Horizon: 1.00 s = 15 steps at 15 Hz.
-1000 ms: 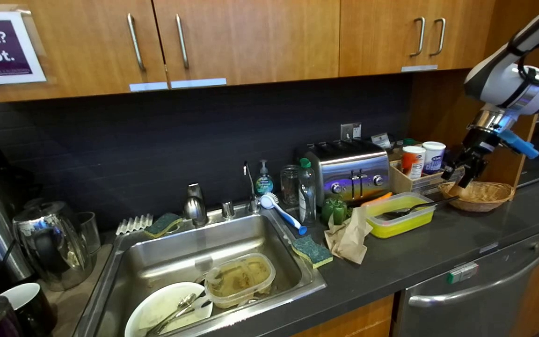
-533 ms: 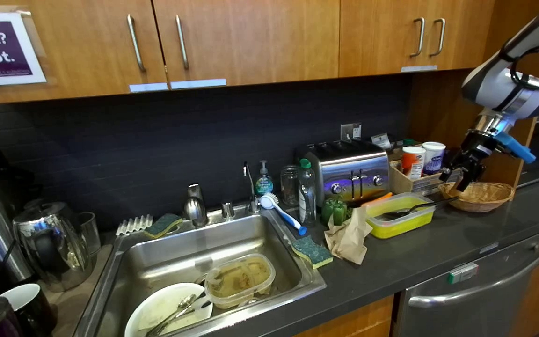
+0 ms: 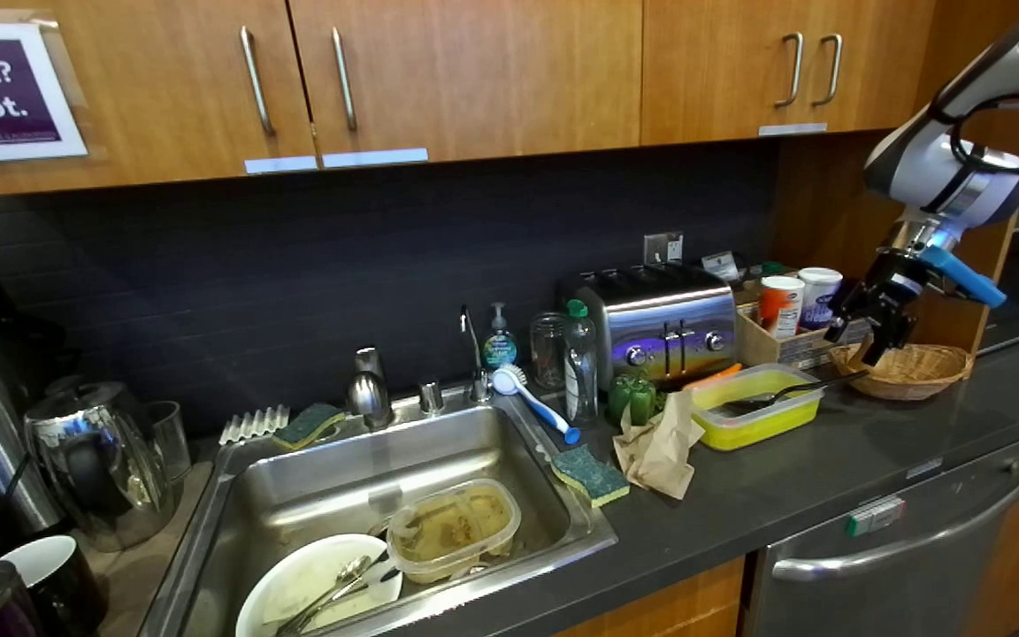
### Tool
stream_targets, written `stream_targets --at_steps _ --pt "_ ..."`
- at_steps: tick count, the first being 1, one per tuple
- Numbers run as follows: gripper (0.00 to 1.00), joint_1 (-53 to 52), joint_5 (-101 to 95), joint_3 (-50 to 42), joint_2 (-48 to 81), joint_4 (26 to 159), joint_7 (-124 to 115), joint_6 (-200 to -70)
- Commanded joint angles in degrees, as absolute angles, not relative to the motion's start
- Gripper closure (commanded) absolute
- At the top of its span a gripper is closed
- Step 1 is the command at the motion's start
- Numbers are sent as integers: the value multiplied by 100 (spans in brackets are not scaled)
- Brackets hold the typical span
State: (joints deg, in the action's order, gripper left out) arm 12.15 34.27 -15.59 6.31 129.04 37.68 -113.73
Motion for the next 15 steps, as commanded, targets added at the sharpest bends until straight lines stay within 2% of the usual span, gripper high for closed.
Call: stream_targets --at_steps 1,9,15 --pt "0 1393 3488 -1438 770 12686 3213 -11008" --pt "0 1547 3663 -1428 946 12503 2545 -10233" --pt "0 1605 3737 -1432 951 12592 2636 -10332"
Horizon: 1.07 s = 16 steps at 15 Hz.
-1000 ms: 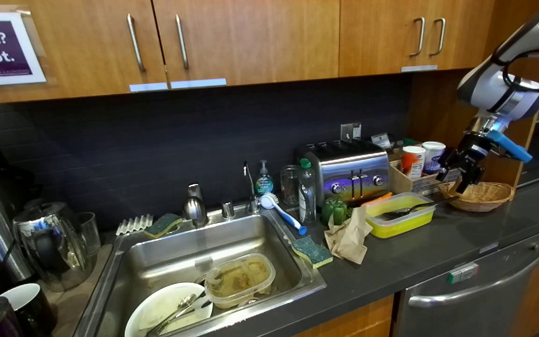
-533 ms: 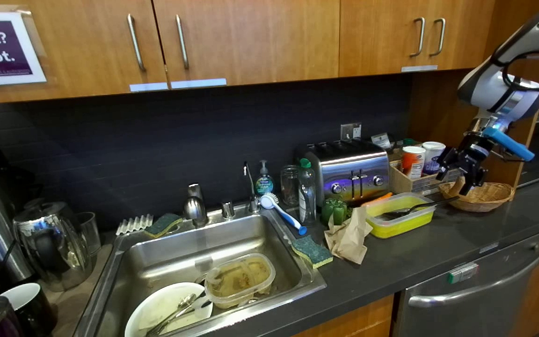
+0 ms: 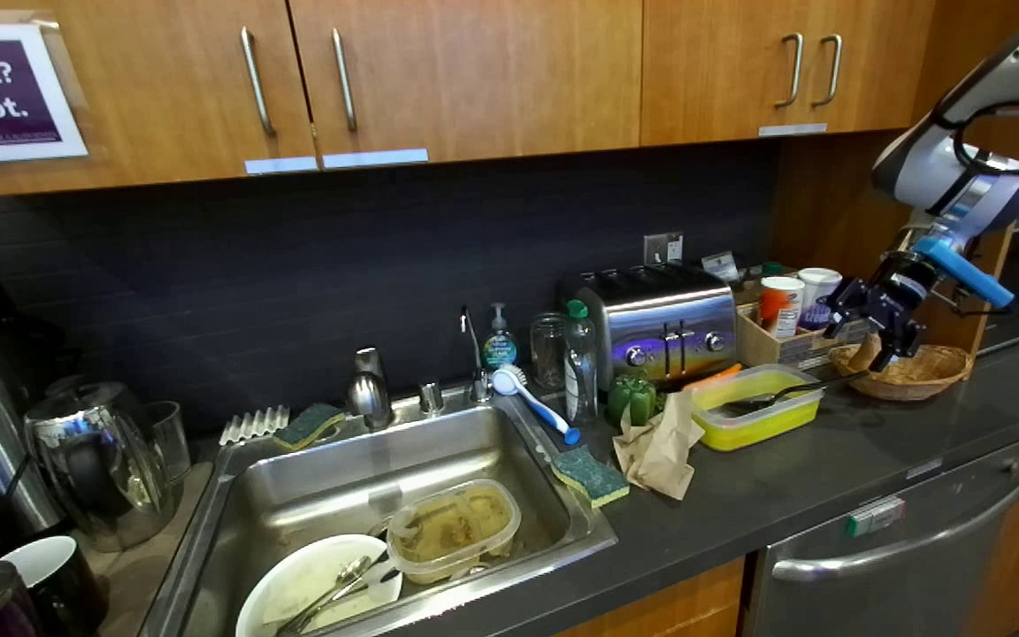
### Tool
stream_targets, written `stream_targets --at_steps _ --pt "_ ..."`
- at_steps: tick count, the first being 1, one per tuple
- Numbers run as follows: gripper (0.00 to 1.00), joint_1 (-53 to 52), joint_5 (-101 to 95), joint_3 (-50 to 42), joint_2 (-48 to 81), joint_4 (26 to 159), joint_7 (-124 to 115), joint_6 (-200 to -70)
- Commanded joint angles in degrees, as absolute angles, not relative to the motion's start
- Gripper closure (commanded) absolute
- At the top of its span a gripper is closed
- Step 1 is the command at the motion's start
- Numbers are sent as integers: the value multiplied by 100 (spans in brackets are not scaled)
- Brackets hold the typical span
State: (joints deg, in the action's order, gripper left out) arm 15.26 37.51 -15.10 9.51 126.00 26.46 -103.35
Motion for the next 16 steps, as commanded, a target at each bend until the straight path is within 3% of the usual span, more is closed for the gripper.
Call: stream_targets --at_steps 1,16 --pt "0 1607 3739 -1433 950 12588 2636 -10332" --pt "0 1840 3698 -1523 1230 12365 2626 -10718"
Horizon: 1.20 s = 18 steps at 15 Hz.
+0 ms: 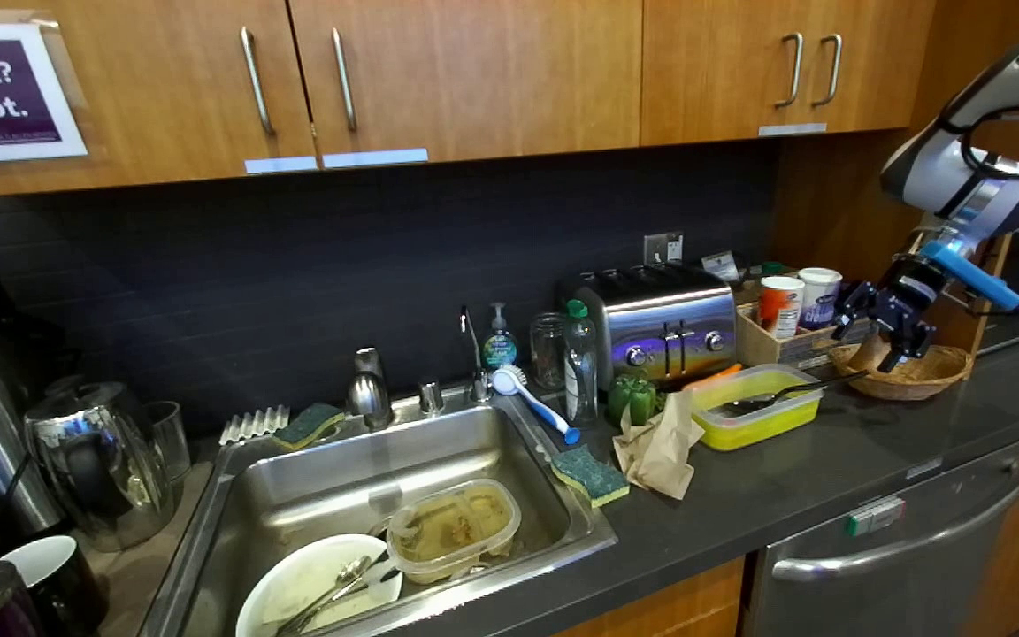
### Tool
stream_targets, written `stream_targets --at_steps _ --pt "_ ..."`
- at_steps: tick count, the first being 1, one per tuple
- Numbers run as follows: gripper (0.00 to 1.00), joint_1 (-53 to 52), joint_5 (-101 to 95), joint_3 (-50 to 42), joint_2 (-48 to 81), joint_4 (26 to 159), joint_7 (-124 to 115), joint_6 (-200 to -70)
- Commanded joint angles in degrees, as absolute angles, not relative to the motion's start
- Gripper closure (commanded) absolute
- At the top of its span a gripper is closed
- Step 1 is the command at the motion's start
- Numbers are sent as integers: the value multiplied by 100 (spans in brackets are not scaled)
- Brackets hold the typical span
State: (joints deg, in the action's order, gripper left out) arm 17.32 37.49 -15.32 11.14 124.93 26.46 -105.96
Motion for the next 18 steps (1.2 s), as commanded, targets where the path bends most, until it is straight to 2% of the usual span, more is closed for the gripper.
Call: stream_targets --at_steps 1,18 --pt "0 1871 3711 -1518 1270 12342 2629 -10731" --pt "0 1938 3579 -1222 1904 11889 2651 -10486"
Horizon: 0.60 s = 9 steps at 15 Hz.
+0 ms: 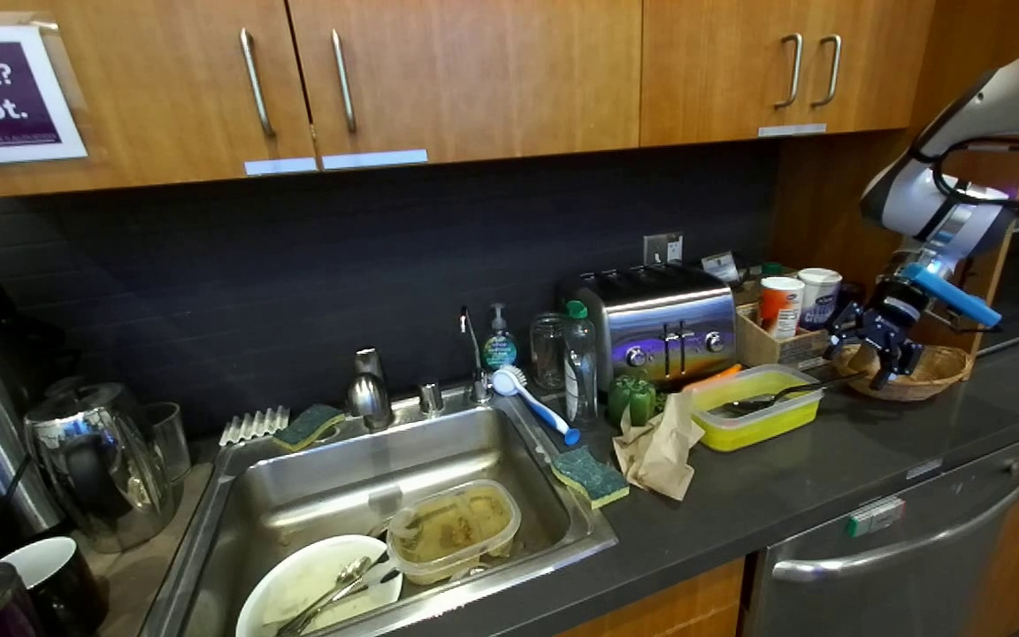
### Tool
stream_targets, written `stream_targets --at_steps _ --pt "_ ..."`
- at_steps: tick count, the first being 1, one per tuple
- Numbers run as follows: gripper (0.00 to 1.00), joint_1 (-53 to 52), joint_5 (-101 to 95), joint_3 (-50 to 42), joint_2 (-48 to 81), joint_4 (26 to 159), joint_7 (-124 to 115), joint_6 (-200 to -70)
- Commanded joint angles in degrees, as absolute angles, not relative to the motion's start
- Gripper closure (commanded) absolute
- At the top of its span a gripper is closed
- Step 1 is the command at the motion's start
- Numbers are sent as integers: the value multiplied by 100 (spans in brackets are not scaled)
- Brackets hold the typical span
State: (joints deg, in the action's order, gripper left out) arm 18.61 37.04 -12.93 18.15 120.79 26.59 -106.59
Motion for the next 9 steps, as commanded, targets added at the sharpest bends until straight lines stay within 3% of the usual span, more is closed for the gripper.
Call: stream_targets --at_steps 1,9 --pt "0 1940 3580 -1219 1906 11879 2644 -10473" --pt "0 1949 3493 -1241 1818 11980 2630 -10169"
